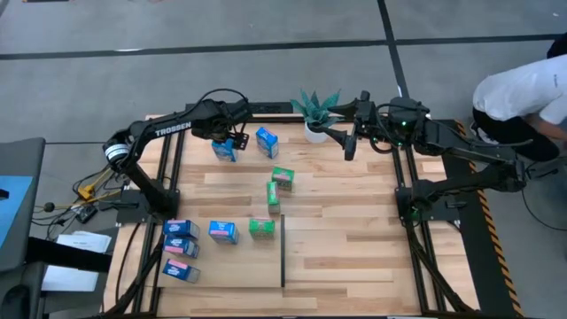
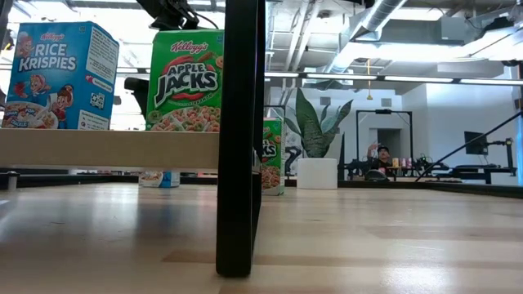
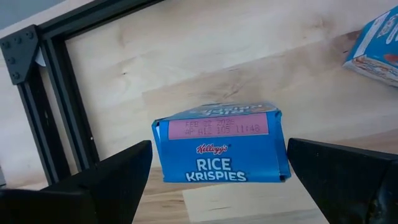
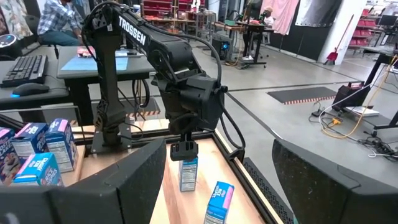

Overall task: Stack cereal on shelf
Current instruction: Put the left light blue cereal box on the shelf aligned with the other light blue cereal box

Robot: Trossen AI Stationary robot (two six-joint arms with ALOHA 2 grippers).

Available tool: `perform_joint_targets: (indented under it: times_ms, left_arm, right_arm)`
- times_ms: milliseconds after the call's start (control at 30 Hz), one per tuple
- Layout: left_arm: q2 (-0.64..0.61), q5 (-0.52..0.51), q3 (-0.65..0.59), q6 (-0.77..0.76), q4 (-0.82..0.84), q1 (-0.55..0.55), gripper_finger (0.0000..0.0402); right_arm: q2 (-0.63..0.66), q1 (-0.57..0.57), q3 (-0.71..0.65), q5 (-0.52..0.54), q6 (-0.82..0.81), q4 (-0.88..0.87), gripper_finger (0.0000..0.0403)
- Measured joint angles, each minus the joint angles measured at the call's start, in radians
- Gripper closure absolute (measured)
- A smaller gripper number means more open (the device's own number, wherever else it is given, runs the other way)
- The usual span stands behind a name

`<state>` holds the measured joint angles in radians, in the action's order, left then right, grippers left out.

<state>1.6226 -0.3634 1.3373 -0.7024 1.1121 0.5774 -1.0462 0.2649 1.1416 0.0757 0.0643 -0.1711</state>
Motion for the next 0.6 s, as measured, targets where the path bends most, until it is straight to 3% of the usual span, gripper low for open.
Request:
perform_joint_targets:
  times_ms: [600]
  left_arm:
    - [0.075,0.008,0.002,0.001,0.0,-0.012,0.0039]
  right_arm:
    - [0.0,0.036,0.0,0.001,-0.003,-0.015,0.0085]
